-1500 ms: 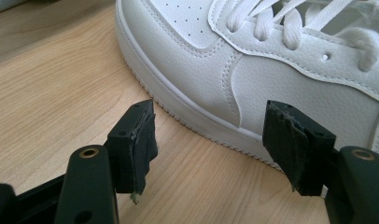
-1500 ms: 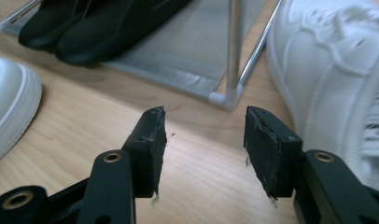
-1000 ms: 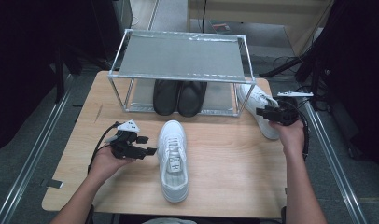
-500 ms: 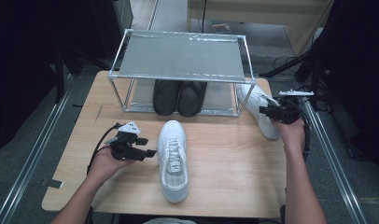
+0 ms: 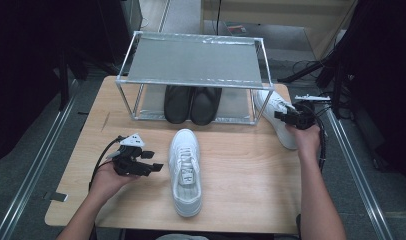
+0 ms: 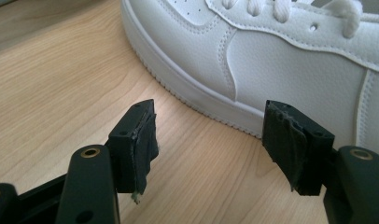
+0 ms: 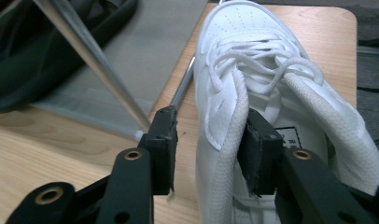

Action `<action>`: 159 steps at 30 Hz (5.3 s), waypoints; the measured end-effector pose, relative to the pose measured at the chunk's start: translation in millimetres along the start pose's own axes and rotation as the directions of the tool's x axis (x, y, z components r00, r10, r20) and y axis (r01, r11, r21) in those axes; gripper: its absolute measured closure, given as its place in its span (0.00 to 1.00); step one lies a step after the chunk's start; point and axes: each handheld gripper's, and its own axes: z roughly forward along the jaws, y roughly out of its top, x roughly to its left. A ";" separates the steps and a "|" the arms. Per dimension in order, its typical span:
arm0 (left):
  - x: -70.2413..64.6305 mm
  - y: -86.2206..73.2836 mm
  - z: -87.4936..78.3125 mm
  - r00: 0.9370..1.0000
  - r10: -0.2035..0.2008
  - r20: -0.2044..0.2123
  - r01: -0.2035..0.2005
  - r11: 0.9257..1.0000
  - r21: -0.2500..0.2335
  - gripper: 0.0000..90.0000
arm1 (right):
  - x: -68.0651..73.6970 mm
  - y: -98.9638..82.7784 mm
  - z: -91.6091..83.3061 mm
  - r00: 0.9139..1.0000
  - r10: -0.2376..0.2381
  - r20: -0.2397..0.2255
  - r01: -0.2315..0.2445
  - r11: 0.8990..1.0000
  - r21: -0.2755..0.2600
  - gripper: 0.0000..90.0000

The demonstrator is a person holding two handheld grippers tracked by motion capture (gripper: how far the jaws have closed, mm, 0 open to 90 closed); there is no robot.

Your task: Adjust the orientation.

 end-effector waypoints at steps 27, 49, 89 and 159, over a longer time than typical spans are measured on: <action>0.4 -8.5 -8.5 1.000 -0.027 -0.010 0.026 0.999 -0.022 0.40 | -1.2 8.1 -6.4 0.996 0.084 0.040 -0.086 0.995 0.054 0.90; 5.7 6.9 0.2 1.000 -0.005 0.020 0.006 0.999 -0.040 0.40 | -8.6 -11.7 -60.1 0.988 0.142 0.056 -0.142 0.990 -0.016 0.90; 25.4 21.2 4.0 1.000 0.019 0.017 -0.018 0.998 -0.059 0.41 | 86.2 -77.6 -127.1 0.999 -0.027 0.025 0.028 1.000 -0.010 0.89; 19.8 23.4 15.8 1.000 0.005 0.019 -0.005 1.000 -0.006 0.41 | 205.5 -95.7 -57.5 0.953 -0.187 -0.240 0.206 0.977 0.059 0.84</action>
